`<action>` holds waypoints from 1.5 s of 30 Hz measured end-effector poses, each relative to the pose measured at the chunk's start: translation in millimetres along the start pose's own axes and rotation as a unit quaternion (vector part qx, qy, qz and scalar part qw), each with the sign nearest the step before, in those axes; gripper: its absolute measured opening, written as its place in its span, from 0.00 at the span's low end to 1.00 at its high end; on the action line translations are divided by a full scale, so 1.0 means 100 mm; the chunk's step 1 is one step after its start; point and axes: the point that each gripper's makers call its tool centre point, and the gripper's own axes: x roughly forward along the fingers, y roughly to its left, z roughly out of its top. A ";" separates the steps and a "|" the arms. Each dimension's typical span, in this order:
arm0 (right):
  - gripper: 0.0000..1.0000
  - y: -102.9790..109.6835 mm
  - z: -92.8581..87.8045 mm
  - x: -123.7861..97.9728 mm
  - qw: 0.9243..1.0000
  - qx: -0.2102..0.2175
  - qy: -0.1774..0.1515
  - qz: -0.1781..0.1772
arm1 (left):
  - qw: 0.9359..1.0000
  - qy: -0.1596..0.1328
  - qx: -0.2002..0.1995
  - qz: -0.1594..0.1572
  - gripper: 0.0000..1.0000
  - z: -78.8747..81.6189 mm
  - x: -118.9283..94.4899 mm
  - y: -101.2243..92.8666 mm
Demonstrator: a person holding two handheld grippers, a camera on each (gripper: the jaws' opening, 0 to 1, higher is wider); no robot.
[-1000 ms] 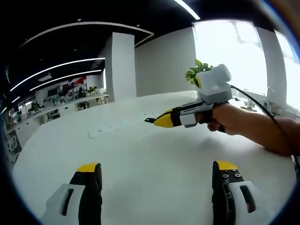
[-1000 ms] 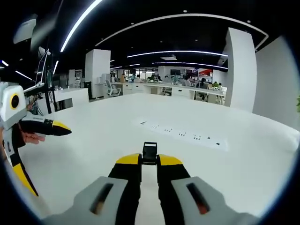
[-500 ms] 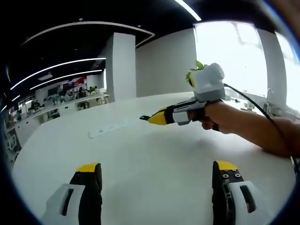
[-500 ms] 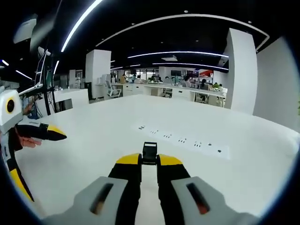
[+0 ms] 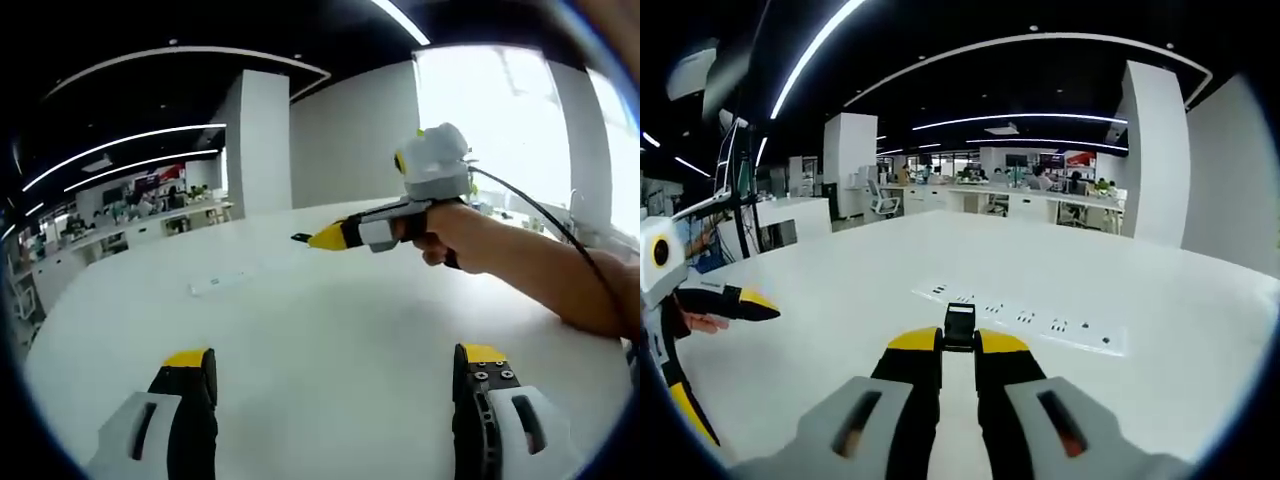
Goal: Snap the two parts of the plastic buckle together until the buckle closes and remains connected.
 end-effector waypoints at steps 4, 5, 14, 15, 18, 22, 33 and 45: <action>0.11 -0.03 -0.03 0.03 1.000 0.001 0.006 -0.002 | 1.000 -0.001 -0.005 0.005 1.00 0.00 0.00 0.02; 0.11 -0.05 -0.04 0.06 1.000 -0.002 0.007 -0.003 | 1.000 0.000 -0.004 0.008 1.00 0.00 0.00 0.04; 0.11 -0.09 -0.03 0.21 1.000 -0.005 0.013 -0.006 | 1.000 0.003 -0.003 0.009 1.00 -0.01 0.01 0.04; 0.11 -0.10 -0.03 0.23 1.000 -0.004 0.013 -0.005 | 1.000 0.004 -0.003 0.009 1.00 -0.01 0.01 0.05; 0.11 -0.15 -0.04 0.31 1.000 -0.005 0.016 -0.005 | 1.000 0.005 -0.002 0.009 1.00 -0.02 0.02 0.03; 0.11 -0.13 -0.07 0.35 1.000 -0.010 0.022 -0.005 | 1.000 0.011 0.002 0.010 1.00 -0.04 0.04 0.05; 0.11 -0.21 -0.17 0.50 0.999 -0.007 0.045 -0.003 | 1.000 0.013 0.012 0.008 1.00 -0.04 0.05 0.01; 0.11 -0.16 -0.33 0.55 0.997 -0.012 0.070 0.004 | 1.000 0.017 0.015 0.011 1.00 -0.05 0.03 0.03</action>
